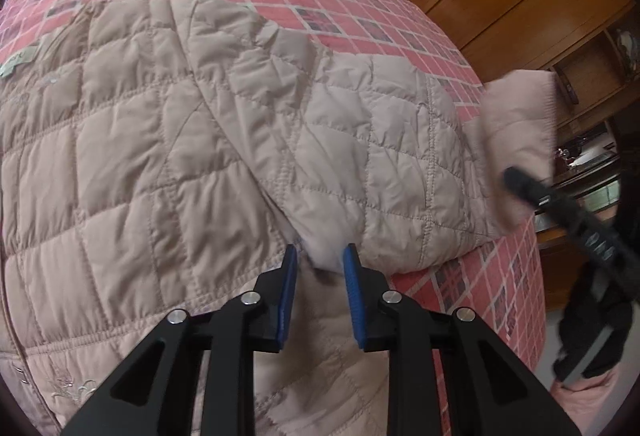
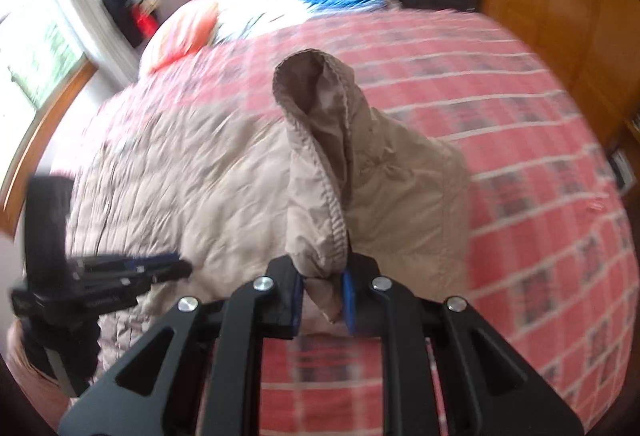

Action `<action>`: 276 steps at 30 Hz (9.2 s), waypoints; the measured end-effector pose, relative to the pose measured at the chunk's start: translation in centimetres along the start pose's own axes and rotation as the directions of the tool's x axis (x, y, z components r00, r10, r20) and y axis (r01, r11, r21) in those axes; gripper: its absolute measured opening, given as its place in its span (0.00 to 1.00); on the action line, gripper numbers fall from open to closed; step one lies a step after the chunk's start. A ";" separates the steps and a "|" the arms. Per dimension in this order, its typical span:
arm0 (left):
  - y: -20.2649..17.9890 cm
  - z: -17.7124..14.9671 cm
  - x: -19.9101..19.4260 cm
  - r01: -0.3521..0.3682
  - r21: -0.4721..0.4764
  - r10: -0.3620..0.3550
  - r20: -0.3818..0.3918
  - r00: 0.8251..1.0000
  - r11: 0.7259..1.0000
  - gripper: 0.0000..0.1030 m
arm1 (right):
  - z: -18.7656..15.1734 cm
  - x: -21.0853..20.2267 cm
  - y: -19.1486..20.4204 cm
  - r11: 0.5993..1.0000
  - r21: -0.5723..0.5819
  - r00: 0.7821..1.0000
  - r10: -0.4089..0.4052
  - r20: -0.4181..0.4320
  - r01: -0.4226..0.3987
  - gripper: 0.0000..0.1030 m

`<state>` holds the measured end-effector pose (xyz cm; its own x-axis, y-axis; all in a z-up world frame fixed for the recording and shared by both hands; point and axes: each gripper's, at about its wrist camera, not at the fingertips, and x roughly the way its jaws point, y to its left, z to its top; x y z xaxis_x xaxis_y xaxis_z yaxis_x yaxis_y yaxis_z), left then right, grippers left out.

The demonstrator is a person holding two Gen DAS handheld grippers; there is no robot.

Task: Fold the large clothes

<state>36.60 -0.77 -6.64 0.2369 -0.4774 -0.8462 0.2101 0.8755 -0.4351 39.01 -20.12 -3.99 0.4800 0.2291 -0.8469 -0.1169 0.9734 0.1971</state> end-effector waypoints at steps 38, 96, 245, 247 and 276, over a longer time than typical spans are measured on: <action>-1.3 0.7 -3.0 0.204 -0.053 -0.193 0.169 0.967 0.977 0.05 | -5.9 1.5 -8.9 0.948 0.284 0.988 0.151 -0.009 -0.142 0.55; 20.1 -7.0 -15.6 -0.192 -0.266 0.256 0.233 0.938 0.945 0.09 | 0.3 9.3 17.8 0.980 -0.116 0.965 0.130 -0.226 -0.160 0.36; 30.3 -15.2 -25.4 -0.091 -0.459 0.283 0.371 0.884 0.884 0.28 | 4.3 2.8 19.2 0.989 -0.100 0.993 0.102 -0.056 -0.107 0.07; 29.7 -14.3 -24.5 -0.140 -0.448 0.316 0.347 0.883 0.883 0.27 | 3.9 3.8 18.3 0.991 -0.084 0.992 0.096 -0.080 -0.102 0.07; 27.5 -9.0 -17.7 -0.253 -0.363 0.342 0.206 0.917 0.897 0.30 | 3.3 11.6 14.5 0.988 0.106 0.977 0.129 -0.169 -0.112 0.11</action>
<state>29.63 32.46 -6.42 0.4842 -0.1534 -0.8614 -0.2160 0.9331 -0.2876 45.72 -3.36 -9.33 0.3073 0.3487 -0.8854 -0.0771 0.9365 0.3421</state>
